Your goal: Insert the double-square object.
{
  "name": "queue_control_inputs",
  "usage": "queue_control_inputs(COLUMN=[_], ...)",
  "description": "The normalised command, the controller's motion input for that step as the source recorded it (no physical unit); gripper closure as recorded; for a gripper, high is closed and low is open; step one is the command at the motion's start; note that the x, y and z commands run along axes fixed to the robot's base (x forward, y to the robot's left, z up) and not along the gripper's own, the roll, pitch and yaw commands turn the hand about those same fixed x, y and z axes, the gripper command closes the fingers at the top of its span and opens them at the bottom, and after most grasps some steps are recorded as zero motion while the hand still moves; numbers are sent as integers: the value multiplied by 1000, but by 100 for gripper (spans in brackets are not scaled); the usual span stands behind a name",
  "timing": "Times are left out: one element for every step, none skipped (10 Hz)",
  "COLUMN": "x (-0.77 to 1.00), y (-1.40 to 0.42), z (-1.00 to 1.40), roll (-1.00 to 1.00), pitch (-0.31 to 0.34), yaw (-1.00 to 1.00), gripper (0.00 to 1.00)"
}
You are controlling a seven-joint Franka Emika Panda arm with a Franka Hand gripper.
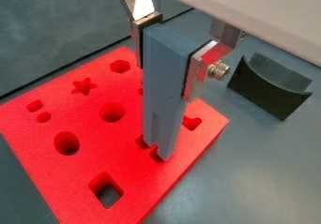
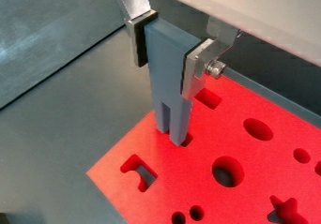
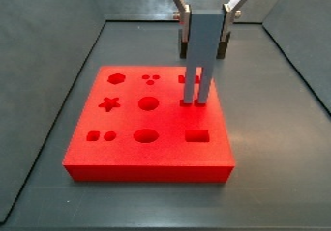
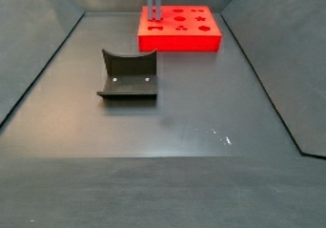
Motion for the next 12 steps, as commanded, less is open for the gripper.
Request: queue_control_inputs(x=[0, 0, 0, 0, 0, -57, -123, -100, -111, -40, 0, 177], y=[-60, -51, -9, 0, -3, -34, -86, -91, -71, -60, -94, -114], z=[-66, -143, -194, -189, -206, -163, -109, -37, -29, -34, -69, -269], roll=[0, 87, 147, 137, 124, 71, 63, 47, 57, 67, 47, 104], pitch=[-13, 0, 0, 0, 0, 0, 0, 0, 0, 0, 0, 26], yaw=[111, 126, 60, 40, 46, 0, 0, 0, 0, 6, 34, 66], gripper=[100, 100, 100, 100, 100, 100, 100, 100, 100, 100, 100, 100])
